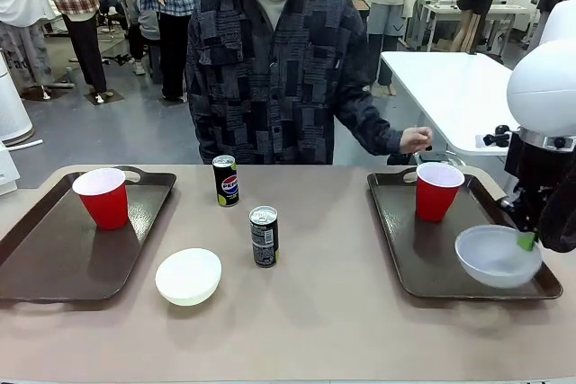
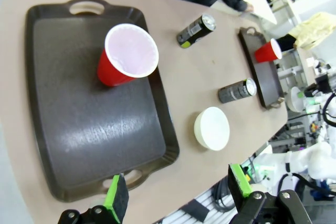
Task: Prepare tableware on both trays.
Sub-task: Pick up a Picnic Bowl from the table and place it on a Handle tray.
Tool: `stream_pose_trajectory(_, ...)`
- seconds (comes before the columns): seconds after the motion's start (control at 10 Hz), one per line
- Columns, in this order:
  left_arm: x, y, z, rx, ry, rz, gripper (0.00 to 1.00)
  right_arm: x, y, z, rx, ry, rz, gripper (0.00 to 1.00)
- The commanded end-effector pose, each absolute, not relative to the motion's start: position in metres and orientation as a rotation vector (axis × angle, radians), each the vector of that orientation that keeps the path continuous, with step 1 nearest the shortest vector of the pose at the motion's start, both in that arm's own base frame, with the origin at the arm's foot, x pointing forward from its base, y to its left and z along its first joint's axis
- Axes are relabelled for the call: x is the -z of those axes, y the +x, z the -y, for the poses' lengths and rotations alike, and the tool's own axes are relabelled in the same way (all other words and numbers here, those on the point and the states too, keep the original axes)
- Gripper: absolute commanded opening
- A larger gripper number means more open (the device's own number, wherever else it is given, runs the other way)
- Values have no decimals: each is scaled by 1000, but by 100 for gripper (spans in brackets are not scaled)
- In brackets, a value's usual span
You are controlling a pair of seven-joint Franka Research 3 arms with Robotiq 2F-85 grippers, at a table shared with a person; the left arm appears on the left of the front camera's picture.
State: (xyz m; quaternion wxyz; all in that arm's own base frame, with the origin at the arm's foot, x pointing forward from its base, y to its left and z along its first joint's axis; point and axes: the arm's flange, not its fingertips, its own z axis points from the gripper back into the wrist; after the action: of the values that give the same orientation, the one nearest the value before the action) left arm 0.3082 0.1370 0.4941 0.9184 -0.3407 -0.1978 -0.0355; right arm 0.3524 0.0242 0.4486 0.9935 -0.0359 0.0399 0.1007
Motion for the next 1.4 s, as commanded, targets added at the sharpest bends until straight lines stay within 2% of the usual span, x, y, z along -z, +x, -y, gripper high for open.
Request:
stream_pose_trajectory(0.0, -496, 308, -137, 60, -716, 405, 100, -429, 395, -22, -168, 8, 1, 4)
stream_pose_trajectory(0.2, -496, 308, -137, 60, -716, 405, 100, -405, 424, -23, -170, 37, -17, 4)
stream_pose_trajectory(0.6, -496, 308, -137, 60, -716, 405, 100, -382, 452, -19, -202, 102, 19, 4)
stream_pose_trajectory(0.7, -496, 308, -137, 60, -716, 405, 100, -382, 454, -19, -198, 108, 17, 63)
stream_pose_trajectory(0.8, -496, 308, -137, 60, -716, 405, 100, -381, 455, -18, -190, 114, 12, 63)
stream_pose_trajectory(0.9, -496, 308, -137, 60, -716, 405, 100, -380, 458, -16, -182, 116, 6, 100)
stream_pose_trajectory(1.0, -496, 308, -137, 60, -716, 405, 100, -378, 459, -15, -177, 121, -1, 67)
stream_pose_trajectory(1.1, -496, 308, -137, 60, -716, 405, 100, -378, 459, -15, -174, 124, -4, 100)
stream_pose_trajectory(1.3, -496, 308, -137, 60, -716, 405, 100, -382, 455, -14, -163, 114, -4, 100)
